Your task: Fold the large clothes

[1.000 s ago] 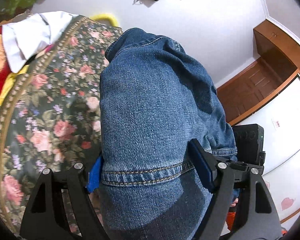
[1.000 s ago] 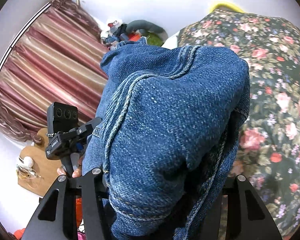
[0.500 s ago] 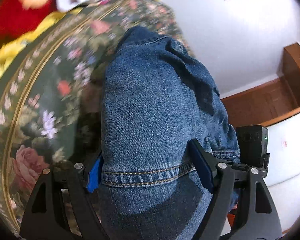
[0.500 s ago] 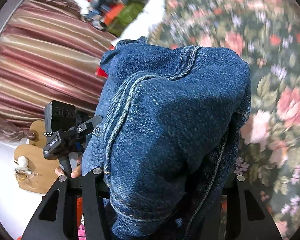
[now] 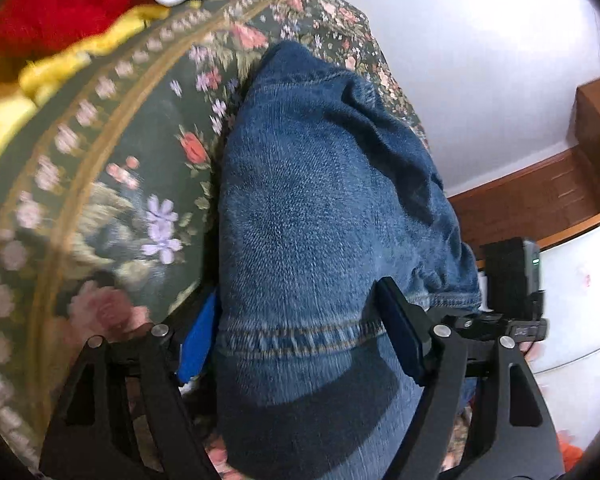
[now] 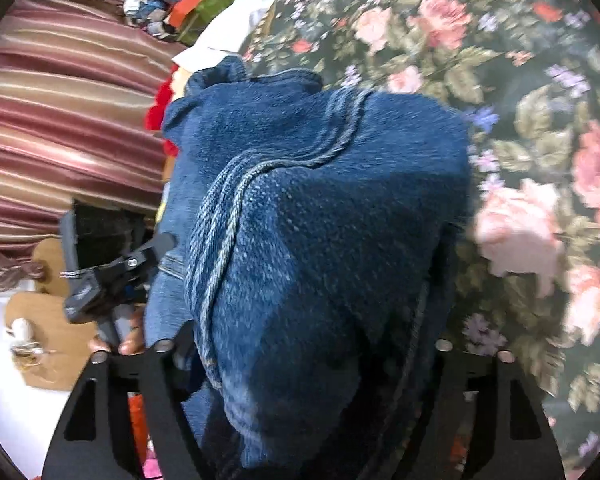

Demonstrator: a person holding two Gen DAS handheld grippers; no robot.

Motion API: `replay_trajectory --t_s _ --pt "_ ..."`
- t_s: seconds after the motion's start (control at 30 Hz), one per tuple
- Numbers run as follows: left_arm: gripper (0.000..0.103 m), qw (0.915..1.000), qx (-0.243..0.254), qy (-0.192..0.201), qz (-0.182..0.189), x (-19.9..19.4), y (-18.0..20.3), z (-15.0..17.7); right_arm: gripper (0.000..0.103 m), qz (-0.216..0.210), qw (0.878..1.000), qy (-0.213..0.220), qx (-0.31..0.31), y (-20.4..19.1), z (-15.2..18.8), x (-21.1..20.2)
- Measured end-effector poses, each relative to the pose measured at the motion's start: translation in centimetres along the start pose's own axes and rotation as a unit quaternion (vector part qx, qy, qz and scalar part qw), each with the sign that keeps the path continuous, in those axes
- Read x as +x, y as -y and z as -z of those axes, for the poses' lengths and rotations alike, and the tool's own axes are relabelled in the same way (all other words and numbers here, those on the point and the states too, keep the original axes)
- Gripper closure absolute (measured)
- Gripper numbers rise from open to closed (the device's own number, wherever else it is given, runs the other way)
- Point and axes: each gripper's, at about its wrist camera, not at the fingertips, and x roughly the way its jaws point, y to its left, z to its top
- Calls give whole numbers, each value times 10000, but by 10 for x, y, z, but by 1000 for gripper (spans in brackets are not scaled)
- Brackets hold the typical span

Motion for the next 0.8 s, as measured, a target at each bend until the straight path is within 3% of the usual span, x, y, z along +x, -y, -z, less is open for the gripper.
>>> replay_trajectory --t_s 0.13,0.27,0.4,0.5,0.6,0.7,0.8 --pt "27 9976 353 194 -560 -27 15 8 25 602 9971 220 -418 -14 9 -29" --pt "27 9905 877 499 -937 -54 47 20 25 1204 9833 781 -1117 -44 26 -69" --pt "27 9735 1684 835 -1302 -68 96 33 24 1615 9583 1425 -1877 -83 45 -98" --pt "27 9599 2173 863 -1549 -61 118 44 20 1798 9410 1654 -2342 -106 56 -94" --pt "27 9460 2529 733 -1893 -37 128 56 18 2057 9326 1485 -2565 -105 62 -69" --pt "26 9319 2725 403 -2361 -10 121 74 18 2464 9324 954 -2465 -77 65 -36" --pt "14 9361 2620 277 -2329 -4 102 87 14 2164 9509 697 -2099 -43 73 -30"
